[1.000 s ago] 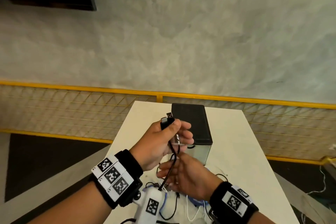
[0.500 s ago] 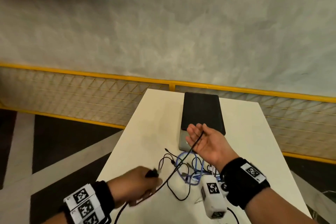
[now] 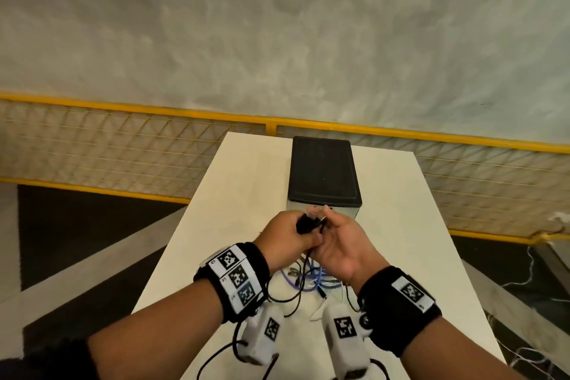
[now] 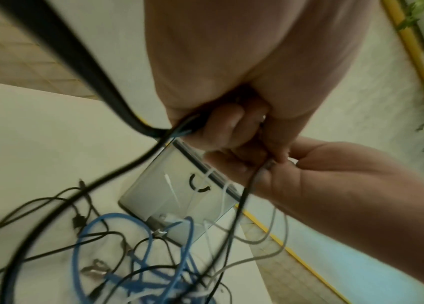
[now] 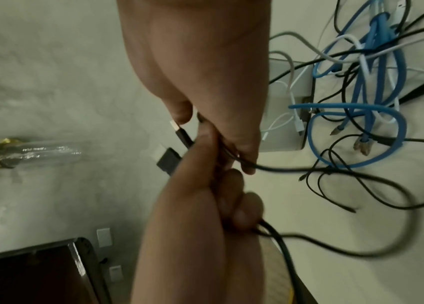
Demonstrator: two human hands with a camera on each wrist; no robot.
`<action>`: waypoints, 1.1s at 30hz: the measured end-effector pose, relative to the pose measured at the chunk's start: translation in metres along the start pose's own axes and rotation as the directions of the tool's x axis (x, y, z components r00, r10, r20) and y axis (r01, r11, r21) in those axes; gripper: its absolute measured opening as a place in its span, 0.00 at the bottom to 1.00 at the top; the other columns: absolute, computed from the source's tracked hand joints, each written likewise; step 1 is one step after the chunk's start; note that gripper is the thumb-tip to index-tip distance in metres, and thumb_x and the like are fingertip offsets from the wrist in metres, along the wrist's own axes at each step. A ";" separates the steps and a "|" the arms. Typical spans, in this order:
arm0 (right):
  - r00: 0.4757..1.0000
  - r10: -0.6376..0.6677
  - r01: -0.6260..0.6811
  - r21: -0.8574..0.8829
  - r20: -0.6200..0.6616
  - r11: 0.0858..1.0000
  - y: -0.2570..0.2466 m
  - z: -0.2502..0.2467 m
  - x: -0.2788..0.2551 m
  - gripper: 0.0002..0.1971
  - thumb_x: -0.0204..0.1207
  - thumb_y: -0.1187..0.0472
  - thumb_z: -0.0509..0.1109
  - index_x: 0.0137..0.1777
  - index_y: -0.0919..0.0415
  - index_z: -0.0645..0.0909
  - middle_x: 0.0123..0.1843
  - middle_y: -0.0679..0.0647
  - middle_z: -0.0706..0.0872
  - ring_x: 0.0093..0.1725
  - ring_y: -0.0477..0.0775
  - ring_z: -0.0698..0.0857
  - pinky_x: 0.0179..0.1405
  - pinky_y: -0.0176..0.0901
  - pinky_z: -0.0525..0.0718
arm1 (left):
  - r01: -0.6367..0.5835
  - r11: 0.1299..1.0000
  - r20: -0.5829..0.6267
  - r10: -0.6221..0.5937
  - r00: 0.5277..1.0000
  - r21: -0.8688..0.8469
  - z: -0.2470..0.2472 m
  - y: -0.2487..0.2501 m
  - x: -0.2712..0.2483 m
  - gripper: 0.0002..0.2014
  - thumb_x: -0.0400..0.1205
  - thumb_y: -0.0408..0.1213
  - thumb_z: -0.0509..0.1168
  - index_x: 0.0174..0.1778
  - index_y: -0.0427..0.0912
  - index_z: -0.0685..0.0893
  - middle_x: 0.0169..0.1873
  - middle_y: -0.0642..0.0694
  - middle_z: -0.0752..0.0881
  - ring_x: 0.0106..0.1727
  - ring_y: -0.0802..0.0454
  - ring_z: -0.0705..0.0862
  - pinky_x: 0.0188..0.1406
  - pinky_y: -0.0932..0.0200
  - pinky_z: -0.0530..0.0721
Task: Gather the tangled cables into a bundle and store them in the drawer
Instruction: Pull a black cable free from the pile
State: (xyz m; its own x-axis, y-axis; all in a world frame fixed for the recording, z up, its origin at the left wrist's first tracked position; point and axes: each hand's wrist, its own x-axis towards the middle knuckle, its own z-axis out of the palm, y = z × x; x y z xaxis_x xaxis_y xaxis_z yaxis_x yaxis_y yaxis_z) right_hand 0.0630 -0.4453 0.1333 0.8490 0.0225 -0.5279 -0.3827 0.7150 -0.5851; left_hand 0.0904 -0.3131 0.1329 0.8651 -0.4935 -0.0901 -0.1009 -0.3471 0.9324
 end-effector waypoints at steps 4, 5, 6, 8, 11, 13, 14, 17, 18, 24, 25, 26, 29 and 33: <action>0.997 0.046 -0.043 0.045 -0.066 0.998 -0.013 -0.016 0.008 0.13 0.87 0.56 0.56 0.49 0.61 0.80 0.57 0.64 0.91 0.61 0.62 0.87 0.56 0.61 0.83 | 0.053 0.991 0.261 -0.084 0.962 0.124 -0.012 -0.021 -0.029 0.06 0.75 0.33 0.75 0.35 0.43 0.84 0.29 0.54 0.83 0.32 0.60 0.79 0.39 0.61 0.78; 0.995 0.054 -0.051 0.049 -0.078 0.998 -0.015 -0.022 0.011 0.12 0.87 0.57 0.57 0.48 0.60 0.79 0.56 0.62 0.92 0.60 0.60 0.88 0.56 0.61 0.82 | 0.066 0.984 0.327 -0.118 0.938 0.166 -0.019 -0.028 -0.040 0.06 0.75 0.35 0.75 0.35 0.43 0.84 0.29 0.55 0.83 0.32 0.61 0.79 0.38 0.63 0.78; 0.994 0.058 -0.053 0.055 -0.095 0.997 -0.017 -0.027 0.013 0.11 0.86 0.58 0.57 0.48 0.59 0.79 0.54 0.61 0.93 0.59 0.59 0.88 0.55 0.61 0.82 | 0.079 0.977 0.386 -0.152 0.910 0.199 -0.027 -0.035 -0.050 0.06 0.75 0.36 0.76 0.37 0.43 0.85 0.30 0.54 0.84 0.33 0.61 0.80 0.39 0.62 0.79; 0.988 0.071 -0.062 0.066 -0.139 0.996 -0.015 -0.035 0.017 0.10 0.87 0.59 0.57 0.52 0.60 0.79 0.50 0.61 0.93 0.57 0.59 0.88 0.52 0.60 0.82 | 0.117 0.961 0.480 -0.228 0.847 0.249 -0.043 -0.046 -0.069 0.05 0.74 0.38 0.76 0.40 0.43 0.87 0.33 0.53 0.86 0.36 0.60 0.83 0.43 0.61 0.80; 0.982 0.078 -0.065 0.081 -0.174 0.995 -0.005 -0.041 0.021 0.14 0.88 0.58 0.54 0.57 0.63 0.79 0.57 0.64 0.91 0.60 0.63 0.87 0.52 0.62 0.83 | 0.127 0.920 0.596 -0.340 0.728 0.370 -0.065 -0.050 -0.090 0.06 0.74 0.38 0.76 0.38 0.52 0.85 0.31 0.61 0.86 0.34 0.66 0.81 0.40 0.68 0.78; 0.984 0.054 -0.042 0.073 -0.171 0.996 -0.001 -0.038 0.020 0.14 0.89 0.57 0.54 0.58 0.63 0.79 0.62 0.65 0.88 0.64 0.64 0.86 0.56 0.63 0.82 | 0.066 0.893 0.583 -0.345 0.736 0.445 -0.077 -0.050 -0.088 0.09 0.75 0.41 0.76 0.36 0.56 0.82 0.30 0.63 0.84 0.32 0.68 0.79 0.37 0.70 0.75; 0.986 0.040 -0.031 0.054 -0.161 0.998 -0.001 -0.036 0.020 0.13 0.89 0.57 0.54 0.59 0.62 0.79 0.62 0.64 0.88 0.64 0.64 0.86 0.58 0.63 0.82 | 0.019 0.890 0.526 -0.285 0.801 0.455 -0.079 -0.046 -0.081 0.09 0.75 0.43 0.76 0.35 0.55 0.81 0.29 0.61 0.82 0.32 0.67 0.77 0.36 0.68 0.74; 0.991 0.042 -0.049 -0.053 -0.127 0.997 0.003 -0.025 0.015 0.14 0.88 0.54 0.57 0.60 0.58 0.81 0.56 0.61 0.91 0.60 0.61 0.88 0.60 0.63 0.81 | 0.014 0.962 0.092 -0.040 0.995 0.272 -0.070 -0.026 -0.049 0.15 0.75 0.48 0.74 0.36 0.40 0.81 0.31 0.50 0.80 0.33 0.58 0.76 0.37 0.57 0.74; 0.992 0.057 -0.067 -0.086 -0.109 0.994 0.005 -0.022 0.014 0.15 0.88 0.52 0.57 0.59 0.57 0.82 0.55 0.60 0.91 0.59 0.60 0.88 0.57 0.61 0.81 | 0.013 0.980 -0.038 -0.005 0.999 0.197 -0.061 -0.016 -0.037 0.16 0.74 0.49 0.74 0.38 0.38 0.81 0.32 0.48 0.81 0.34 0.55 0.77 0.38 0.55 0.76; 0.994 0.105 -0.102 -0.160 0.015 0.982 0.010 0.000 -0.001 0.19 0.86 0.49 0.54 0.56 0.58 0.85 0.50 0.58 0.91 0.55 0.61 0.85 0.65 0.66 0.77 | 0.011 0.998 0.011 -0.011 1.000 0.065 0.001 0.008 -0.006 0.05 0.74 0.35 0.75 0.42 0.47 0.87 0.38 0.46 0.90 0.42 0.48 0.89 0.50 0.50 0.88; 0.994 0.108 -0.105 -0.152 0.012 0.983 0.005 -0.003 -0.001 0.19 0.86 0.48 0.55 0.57 0.59 0.83 0.49 0.59 0.90 0.57 0.62 0.84 0.70 0.69 0.73 | 0.007 1.000 0.018 -0.007 1.000 0.012 0.002 0.009 -0.008 0.06 0.75 0.32 0.74 0.39 0.48 0.85 0.35 0.48 0.88 0.38 0.51 0.87 0.46 0.55 0.86; 0.994 0.107 -0.107 -0.142 -0.007 0.984 0.000 -0.008 -0.001 0.19 0.86 0.47 0.55 0.58 0.61 0.81 0.48 0.60 0.89 0.57 0.63 0.84 0.71 0.69 0.72 | 0.010 0.999 0.046 -0.008 0.999 -0.044 0.001 0.013 -0.011 0.08 0.77 0.29 0.73 0.37 0.46 0.83 0.31 0.51 0.85 0.34 0.56 0.84 0.41 0.60 0.84; 0.990 0.107 -0.111 -0.044 -0.086 0.993 -0.012 -0.024 0.003 0.16 0.86 0.52 0.58 0.55 0.65 0.78 0.44 0.63 0.90 0.48 0.64 0.90 0.58 0.65 0.86 | 0.069 0.995 0.190 -0.053 0.980 -0.077 -0.015 0.029 -0.029 0.11 0.80 0.27 0.68 0.34 0.43 0.79 0.18 0.60 0.77 0.19 0.66 0.73 0.22 0.72 0.72; 0.977 0.074 -0.083 -0.037 -0.199 0.996 -0.011 -0.042 0.015 0.13 0.86 0.59 0.57 0.55 0.69 0.79 0.38 0.64 0.92 0.39 0.61 0.94 0.36 0.58 0.92 | 0.107 0.979 0.367 -0.038 0.929 -0.172 -0.045 0.045 -0.062 0.06 0.69 0.33 0.71 0.29 0.48 0.83 0.24 0.47 0.72 0.23 0.54 0.67 0.22 0.63 0.64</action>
State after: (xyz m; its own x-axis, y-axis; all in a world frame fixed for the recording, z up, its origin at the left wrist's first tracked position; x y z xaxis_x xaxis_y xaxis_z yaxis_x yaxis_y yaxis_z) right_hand 0.0649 -0.4816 0.1057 0.7286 -0.0642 -0.6819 -0.4654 0.6840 -0.5617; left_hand 0.0542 -0.2618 0.1964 0.6275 -0.7383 -0.2472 0.0783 -0.2560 0.9635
